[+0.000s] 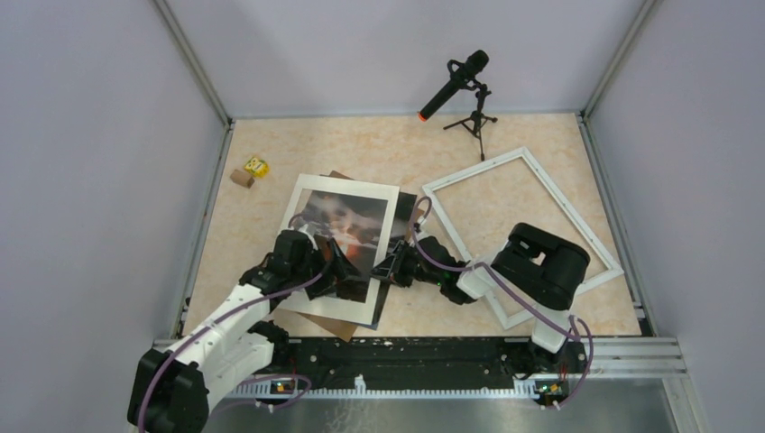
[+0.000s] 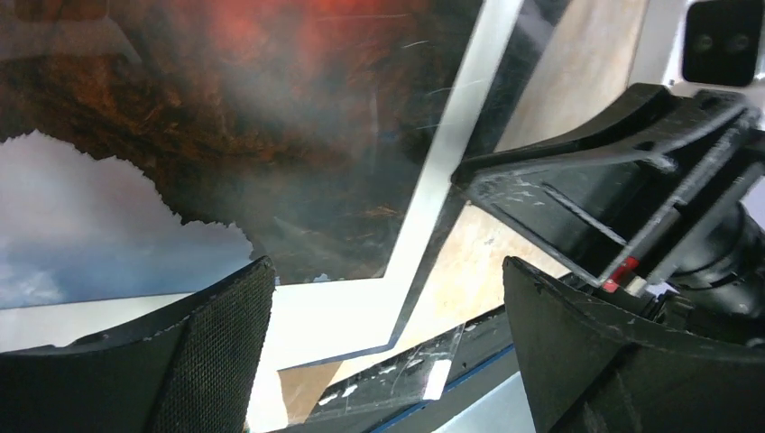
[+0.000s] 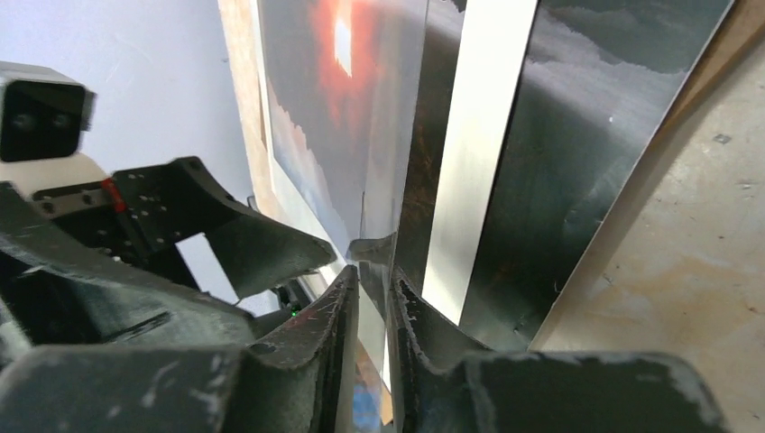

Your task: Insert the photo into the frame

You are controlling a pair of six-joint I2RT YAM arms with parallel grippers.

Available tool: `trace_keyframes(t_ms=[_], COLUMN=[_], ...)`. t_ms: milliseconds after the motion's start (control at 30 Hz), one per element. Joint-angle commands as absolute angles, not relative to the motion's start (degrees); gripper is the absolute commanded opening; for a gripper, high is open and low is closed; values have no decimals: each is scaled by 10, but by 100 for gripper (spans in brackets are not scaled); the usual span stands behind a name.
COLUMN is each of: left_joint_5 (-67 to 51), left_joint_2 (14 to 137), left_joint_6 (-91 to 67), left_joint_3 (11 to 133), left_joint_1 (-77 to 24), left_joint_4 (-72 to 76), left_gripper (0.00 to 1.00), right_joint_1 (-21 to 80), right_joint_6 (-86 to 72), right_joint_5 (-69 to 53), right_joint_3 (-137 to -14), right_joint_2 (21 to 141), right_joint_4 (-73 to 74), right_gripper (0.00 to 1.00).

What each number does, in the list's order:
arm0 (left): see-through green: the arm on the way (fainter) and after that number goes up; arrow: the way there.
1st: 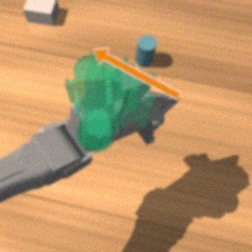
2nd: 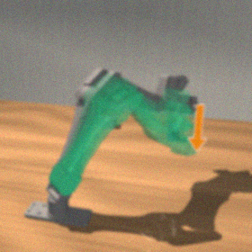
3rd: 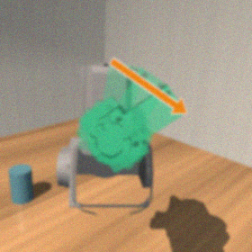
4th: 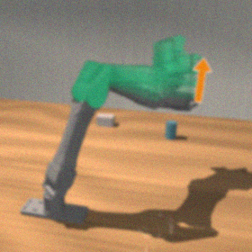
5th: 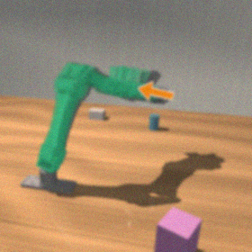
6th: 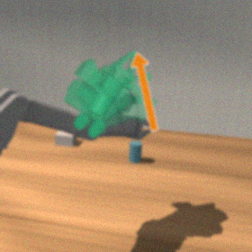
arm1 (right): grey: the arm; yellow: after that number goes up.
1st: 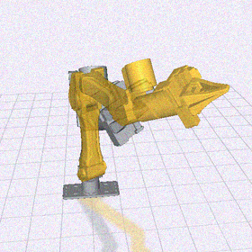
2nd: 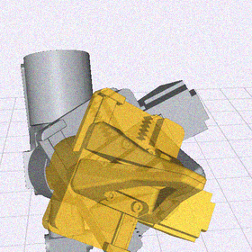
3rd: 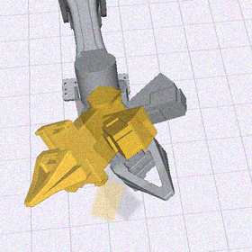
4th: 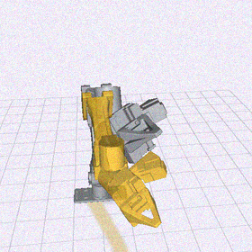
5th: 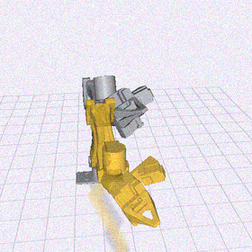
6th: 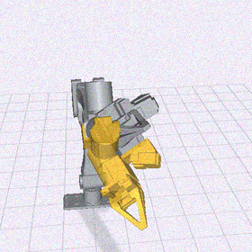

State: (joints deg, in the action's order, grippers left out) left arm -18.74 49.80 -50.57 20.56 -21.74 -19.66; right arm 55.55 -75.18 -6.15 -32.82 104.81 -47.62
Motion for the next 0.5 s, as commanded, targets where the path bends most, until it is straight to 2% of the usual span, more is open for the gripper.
trace_keyframes(t_ms=[0,200,467], left_joint_5=[-206,-234,-296], left_joint_2=[500,485,502], left_joint_6=[-421,-357,-303], left_joint_3=[282,355,445], left_joint_1=[-219,-218,-219], left_joint_4=[-206,-194,-147], left_gripper=[98,98,98], right_joint_1=[546,532,518], right_joint_6=[-720,-674,-589], right_joint_5=[-70,-86,-64], right_joint_3=[-364,-370,-367], right_joint_2=[1050,1014,912], right_joint_4=[-505,-424,-278], right_gripper=[13,0,0])
